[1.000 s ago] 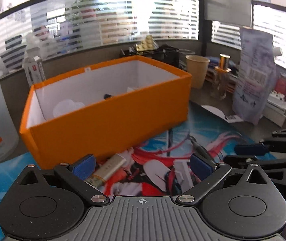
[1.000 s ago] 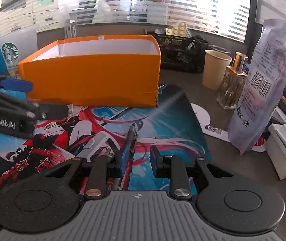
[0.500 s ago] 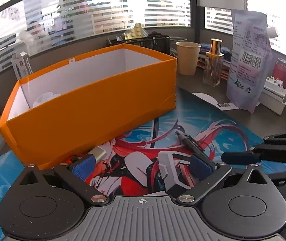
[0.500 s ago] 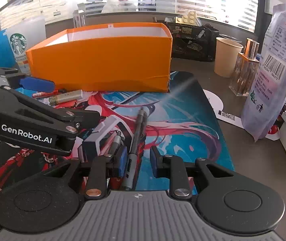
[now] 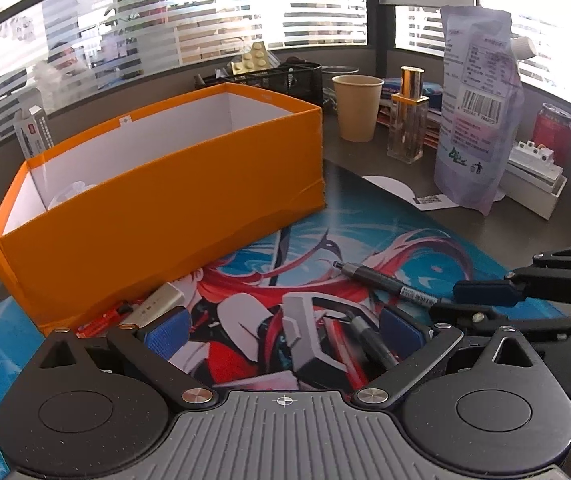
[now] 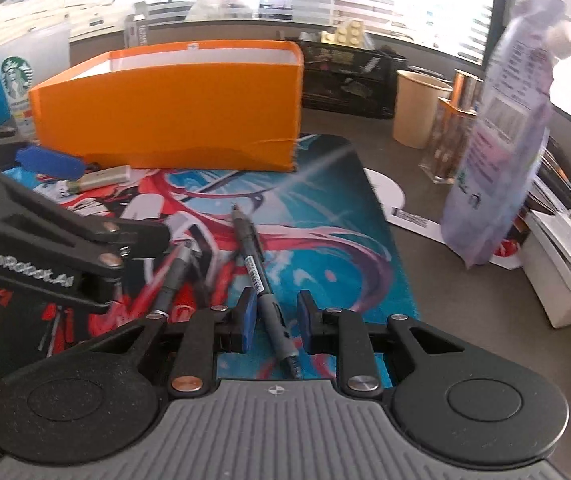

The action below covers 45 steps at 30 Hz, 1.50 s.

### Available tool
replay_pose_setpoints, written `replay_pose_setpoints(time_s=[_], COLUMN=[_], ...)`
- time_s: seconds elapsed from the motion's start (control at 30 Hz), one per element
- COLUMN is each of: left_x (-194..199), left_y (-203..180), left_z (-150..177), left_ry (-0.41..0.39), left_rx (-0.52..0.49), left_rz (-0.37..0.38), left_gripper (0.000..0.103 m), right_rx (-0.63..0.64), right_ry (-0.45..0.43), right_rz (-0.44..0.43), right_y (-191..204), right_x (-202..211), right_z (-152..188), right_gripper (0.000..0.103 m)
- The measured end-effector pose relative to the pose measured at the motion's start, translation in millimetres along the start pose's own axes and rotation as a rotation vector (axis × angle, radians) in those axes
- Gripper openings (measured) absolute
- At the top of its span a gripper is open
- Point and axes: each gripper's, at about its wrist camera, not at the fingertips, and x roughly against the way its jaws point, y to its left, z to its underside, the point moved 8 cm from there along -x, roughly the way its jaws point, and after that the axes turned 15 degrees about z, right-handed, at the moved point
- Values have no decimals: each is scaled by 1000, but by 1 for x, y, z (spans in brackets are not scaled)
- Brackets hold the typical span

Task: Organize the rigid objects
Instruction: 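Grasp a black marker pen with the left tool while the right tool holds its pen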

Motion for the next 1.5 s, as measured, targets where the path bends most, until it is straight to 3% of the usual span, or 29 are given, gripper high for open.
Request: replay_pose_setpoints(time_s=[0.37, 0.63, 0.97, 1.13, 1.3, 1.37, 1.5], left_x=[-4, -18, -12, -14, -16, -17, -16], left_y=[-19, -42, -51, -38, -33, -31, -29], left_z=[9, 31, 38, 40, 42, 42, 43], left_ry=[0, 72, -6, -10, -3, -3, -10], left_rx=[-5, -74, -134, -51, -8, -4, -14], left_rz=[-27, -24, -66, 21, 59, 69, 91], left_gripper=[101, 102, 101, 103, 103, 103, 101], right_rx=[-47, -48, -40, -29, -13, 0, -11], right_ry=[-4, -4, -11, -26, -42, -44, -37], right_rz=[13, 15, 31, 34, 41, 45, 13], right_y=[-18, -24, -21, -16, -10, -8, -8], right_x=[-5, -6, -6, -6, -7, -9, -14], right_z=[3, 4, 3, 2, 1, 0, -1], right_gripper=[20, 20, 21, 22, 43, 62, 71])
